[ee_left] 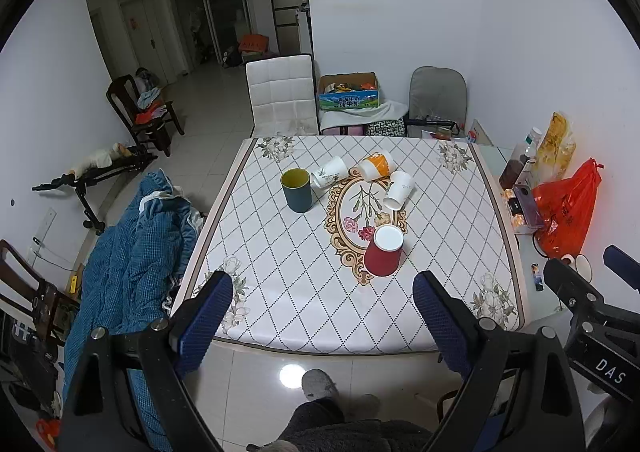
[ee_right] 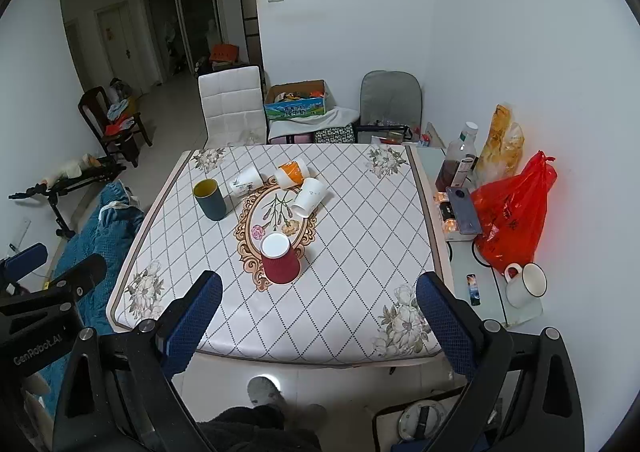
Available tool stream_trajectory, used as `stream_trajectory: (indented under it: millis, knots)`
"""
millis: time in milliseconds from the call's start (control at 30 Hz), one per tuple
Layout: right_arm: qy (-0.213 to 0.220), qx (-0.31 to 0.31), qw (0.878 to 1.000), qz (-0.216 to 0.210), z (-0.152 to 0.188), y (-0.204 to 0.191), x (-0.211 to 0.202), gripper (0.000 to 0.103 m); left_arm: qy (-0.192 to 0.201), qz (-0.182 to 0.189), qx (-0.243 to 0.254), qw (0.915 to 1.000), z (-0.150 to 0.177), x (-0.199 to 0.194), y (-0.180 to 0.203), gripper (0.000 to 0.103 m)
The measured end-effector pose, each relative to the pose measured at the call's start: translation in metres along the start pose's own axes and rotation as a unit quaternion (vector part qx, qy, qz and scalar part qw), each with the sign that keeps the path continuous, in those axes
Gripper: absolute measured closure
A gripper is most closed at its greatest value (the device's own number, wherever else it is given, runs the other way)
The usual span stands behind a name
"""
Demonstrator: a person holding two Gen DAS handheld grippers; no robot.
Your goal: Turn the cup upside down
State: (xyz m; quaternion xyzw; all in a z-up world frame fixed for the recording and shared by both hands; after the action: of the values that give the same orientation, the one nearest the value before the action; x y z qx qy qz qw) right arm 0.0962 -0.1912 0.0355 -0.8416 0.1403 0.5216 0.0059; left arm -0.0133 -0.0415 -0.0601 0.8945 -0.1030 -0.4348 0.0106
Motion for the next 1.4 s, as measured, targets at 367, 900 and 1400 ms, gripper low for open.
stream_trajectory:
  millis: [367, 900, 1400]
  knots:
    - [-0.003, -0.001, 1.0, -0.004, -0.002, 0.001, 0.007, 0.003, 0.003, -0.006, -0.001, 1.0, 0.004, 0.003, -0.005, 0.011]
    - [-0.003, -0.001, 1.0, -0.003, -0.006, -0.001, 0.015, 0.003, 0.004, -0.009, 0.0, 0.9999, -0.004, 0.005, -0.002, 0.0]
    - [-0.006, 0.001, 1.0, -0.003, -0.009, -0.001, 0.021, 0.003, 0.003, -0.009, 0.0, 1.0, -0.005, 0.006, 0.001, 0.0]
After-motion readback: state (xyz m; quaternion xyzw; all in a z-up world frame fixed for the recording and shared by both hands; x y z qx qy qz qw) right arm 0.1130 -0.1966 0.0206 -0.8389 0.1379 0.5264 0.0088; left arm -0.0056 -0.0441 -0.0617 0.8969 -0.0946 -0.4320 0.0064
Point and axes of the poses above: each gripper's, at about its wrist camera, not at the fingertips, and x roughly the way its jaws point, y to its right, z to its underside, the point moved 4 cm from there along x, roughly the way its jaws point, and after that the axes turned 11 degrees about z, right-handed, at the moved point
